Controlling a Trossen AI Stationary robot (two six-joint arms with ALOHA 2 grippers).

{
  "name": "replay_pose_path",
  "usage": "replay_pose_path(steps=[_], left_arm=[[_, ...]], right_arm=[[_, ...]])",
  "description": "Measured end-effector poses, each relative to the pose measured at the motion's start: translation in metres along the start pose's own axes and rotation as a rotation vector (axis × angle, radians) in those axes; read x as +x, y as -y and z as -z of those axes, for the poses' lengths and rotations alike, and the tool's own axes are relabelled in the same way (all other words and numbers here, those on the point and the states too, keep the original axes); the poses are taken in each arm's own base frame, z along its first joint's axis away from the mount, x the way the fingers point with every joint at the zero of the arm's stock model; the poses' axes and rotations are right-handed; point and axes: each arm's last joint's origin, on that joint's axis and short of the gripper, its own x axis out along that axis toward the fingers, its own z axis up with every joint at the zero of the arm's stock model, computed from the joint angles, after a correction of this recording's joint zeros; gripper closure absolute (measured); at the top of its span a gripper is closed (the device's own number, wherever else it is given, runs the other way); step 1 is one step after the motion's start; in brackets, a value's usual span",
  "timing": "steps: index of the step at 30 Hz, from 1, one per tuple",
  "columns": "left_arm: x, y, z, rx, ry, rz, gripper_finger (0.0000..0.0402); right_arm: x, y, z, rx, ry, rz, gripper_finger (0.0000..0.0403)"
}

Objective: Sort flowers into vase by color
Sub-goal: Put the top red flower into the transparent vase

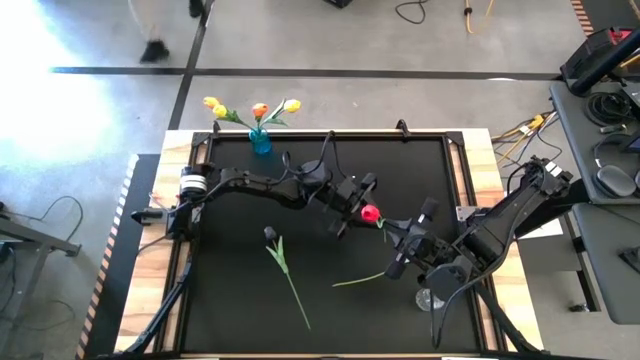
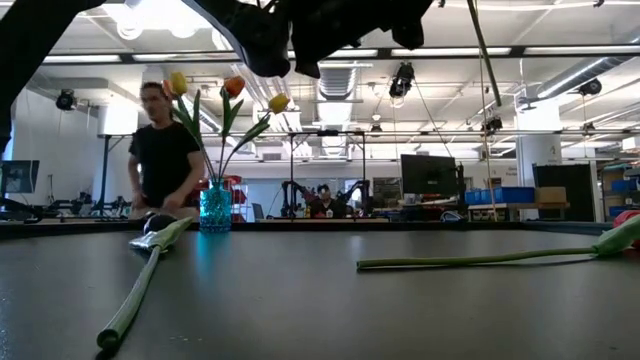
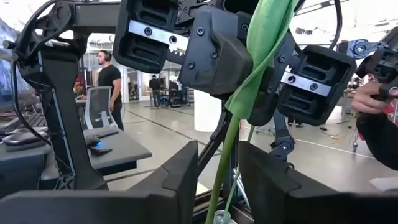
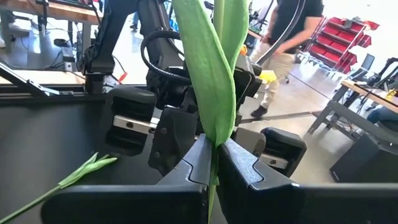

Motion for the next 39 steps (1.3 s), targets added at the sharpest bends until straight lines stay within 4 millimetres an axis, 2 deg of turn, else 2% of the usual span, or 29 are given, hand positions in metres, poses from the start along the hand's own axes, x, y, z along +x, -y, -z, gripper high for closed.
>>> replay_pose_path(steps=[7,13,17,19,22,26,28,34,39], left_arm=[[0.005,0.003,-0.002,0.046,0.015,-0.033,0.0393],[0.001,-0.002,0.002,0.053,-0.023,-0.091,0.0400],[-0.005,-0.006,0.010,0.051,-0.061,-0.146,0.0400],[-0.011,-0.007,0.017,0.036,-0.084,-0.170,0.0401],[-0.018,-0.007,0.025,0.025,-0.106,-0.212,0.0401],[-0.029,-0.008,0.029,0.023,-0.122,-0.246,0.0401],[-0.033,-0.006,0.029,0.026,-0.128,-0.252,0.0401],[-0.034,0.002,0.017,0.067,-0.114,-0.234,0.0401],[-0.023,0.017,0.006,0.069,-0.036,-0.187,0.0401]], right_arm=[[0.000,0.001,0.001,0.017,-0.001,0.007,0.0391],[0.003,0.005,0.003,-0.003,-0.032,-0.009,0.0350],[0.011,0.017,0.005,-0.016,-0.103,-0.049,0.0310],[0.015,0.024,0.007,-0.040,-0.149,-0.065,0.0302],[0.017,0.040,0.006,-0.062,-0.187,-0.098,0.0316],[0.015,0.067,0.004,-0.082,-0.198,-0.158,0.0379],[0.014,0.083,0.007,-0.080,-0.194,-0.152,0.0388],[0.012,0.125,0.037,-0.048,-0.144,-0.085,0.0394],[0.014,0.143,0.073,0.013,-0.032,-0.108,0.0394]])
